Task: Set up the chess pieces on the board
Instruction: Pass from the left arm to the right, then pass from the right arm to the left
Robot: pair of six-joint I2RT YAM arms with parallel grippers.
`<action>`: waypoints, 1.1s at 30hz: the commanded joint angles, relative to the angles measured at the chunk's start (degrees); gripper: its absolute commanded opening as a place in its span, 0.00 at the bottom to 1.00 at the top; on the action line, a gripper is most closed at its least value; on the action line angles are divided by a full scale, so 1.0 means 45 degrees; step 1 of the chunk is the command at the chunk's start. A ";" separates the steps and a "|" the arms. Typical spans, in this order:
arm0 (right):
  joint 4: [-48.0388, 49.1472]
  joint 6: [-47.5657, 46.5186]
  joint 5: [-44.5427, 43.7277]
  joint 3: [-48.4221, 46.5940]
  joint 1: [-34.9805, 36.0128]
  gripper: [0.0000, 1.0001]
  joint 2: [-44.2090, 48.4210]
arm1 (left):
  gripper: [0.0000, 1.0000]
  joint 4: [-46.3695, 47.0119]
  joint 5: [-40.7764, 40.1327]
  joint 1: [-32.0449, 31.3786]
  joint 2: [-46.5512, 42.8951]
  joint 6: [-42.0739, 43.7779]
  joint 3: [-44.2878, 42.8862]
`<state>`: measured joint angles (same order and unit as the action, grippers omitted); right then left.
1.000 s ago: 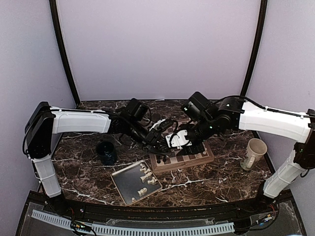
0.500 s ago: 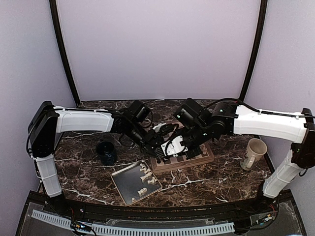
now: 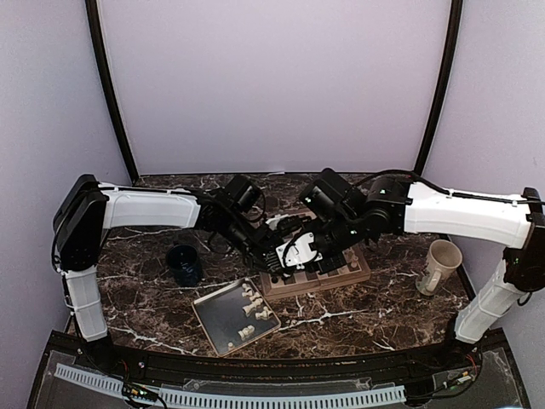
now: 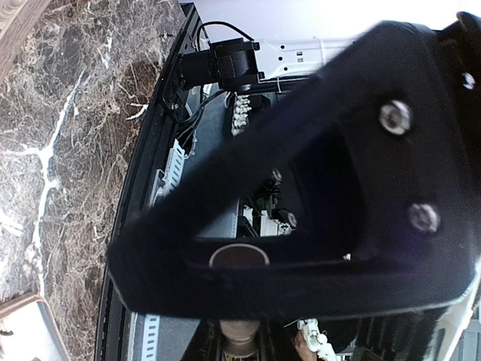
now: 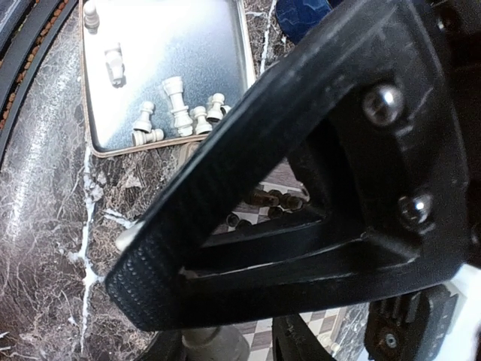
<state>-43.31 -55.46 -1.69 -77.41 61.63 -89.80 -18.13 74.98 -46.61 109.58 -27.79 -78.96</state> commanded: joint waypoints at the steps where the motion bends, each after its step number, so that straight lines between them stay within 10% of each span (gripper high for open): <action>1: 0.0310 0.0042 0.0416 -0.0785 0.0276 0.35 -0.0104 | 0.05 -0.0074 0.0483 0.0045 0.0104 -0.0164 -0.0432; 11: -0.0211 -0.0164 0.0613 -0.0379 0.0407 0.06 -0.0027 | 0.06 -0.0331 0.0501 0.0397 0.0046 -0.0115 -0.0412; 19: 0.0232 0.1007 0.2646 0.0082 -0.1167 0.04 0.0490 | 0.46 -0.0064 -0.1577 0.1009 -0.0918 0.0502 -0.0200; 28: 0.1301 0.3184 0.6563 0.0522 -0.4005 0.05 0.0834 | 0.55 0.5127 -0.6535 0.1184 -0.4040 0.0283 0.2349; 33: 0.1888 0.4539 0.8772 0.0732 -0.5178 0.05 0.0710 | 0.60 0.8569 -1.0223 0.0378 -0.5986 0.3287 0.4531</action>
<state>-38.92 -42.11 26.30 -75.24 41.32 -87.48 5.32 45.25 -42.04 88.42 -24.25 -63.48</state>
